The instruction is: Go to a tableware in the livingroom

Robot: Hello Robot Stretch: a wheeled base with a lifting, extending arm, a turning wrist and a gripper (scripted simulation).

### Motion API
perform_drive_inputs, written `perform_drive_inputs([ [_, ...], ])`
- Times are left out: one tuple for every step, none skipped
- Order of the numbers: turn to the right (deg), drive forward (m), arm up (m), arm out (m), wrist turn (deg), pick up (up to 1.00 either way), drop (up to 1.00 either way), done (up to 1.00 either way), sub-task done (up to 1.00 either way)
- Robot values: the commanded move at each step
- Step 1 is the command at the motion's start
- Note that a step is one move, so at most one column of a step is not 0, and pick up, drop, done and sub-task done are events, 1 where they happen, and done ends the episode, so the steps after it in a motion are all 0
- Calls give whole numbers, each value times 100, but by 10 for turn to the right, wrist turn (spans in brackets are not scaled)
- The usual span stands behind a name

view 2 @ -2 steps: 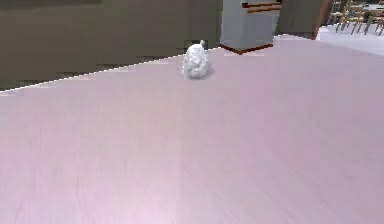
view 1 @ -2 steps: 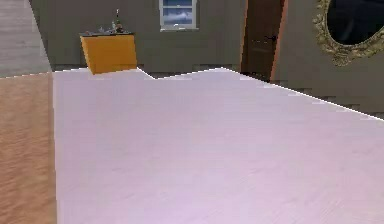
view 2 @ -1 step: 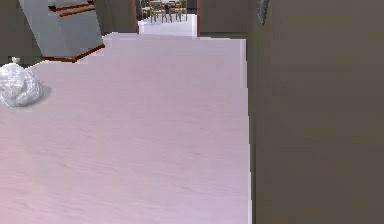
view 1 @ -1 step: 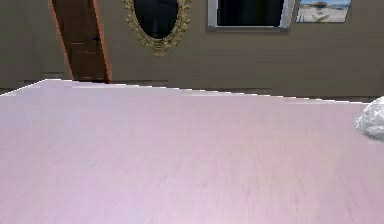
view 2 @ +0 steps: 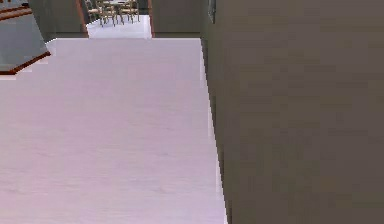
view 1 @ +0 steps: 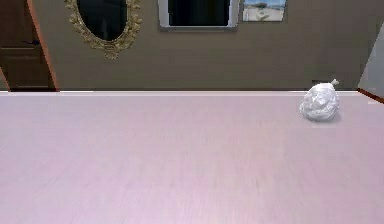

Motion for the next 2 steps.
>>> perform_drive_inputs([
  [0, 15, 0, 0, 0, 0, 0, 0, 0],
  [-450, 0, 0, 0, 0, 0, 0, 0, 0],
])
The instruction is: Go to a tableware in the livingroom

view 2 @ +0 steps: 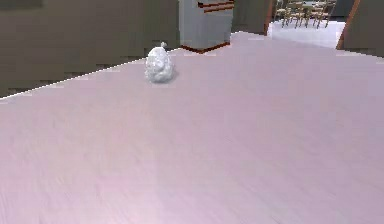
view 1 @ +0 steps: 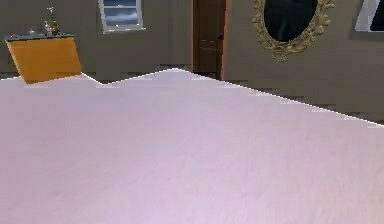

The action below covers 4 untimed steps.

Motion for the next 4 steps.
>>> perform_drive_inputs([
  [-390, 0, 0, 0, 0, 0, 0, 0, 0],
  [0, 35, 0, 0, 0, 0, 0, 0, 0],
  [-450, 0, 0, 0, 0, 0, 0, 0, 0],
  [-330, 0, 0, 0, 0, 0, 0, 0, 0],
])
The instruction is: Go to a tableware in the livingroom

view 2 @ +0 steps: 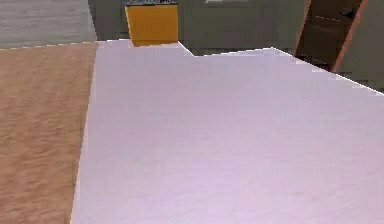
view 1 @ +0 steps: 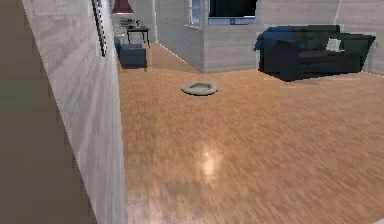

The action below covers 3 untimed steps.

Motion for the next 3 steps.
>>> perform_drive_inputs([
  [0, 40, 0, 0, 0, 0, 0, 0, 0],
  [-60, 0, 0, 0, 0, 0, 0, 0, 0],
  [0, 100, 0, 0, 0, 0, 0, 0, 0],
])
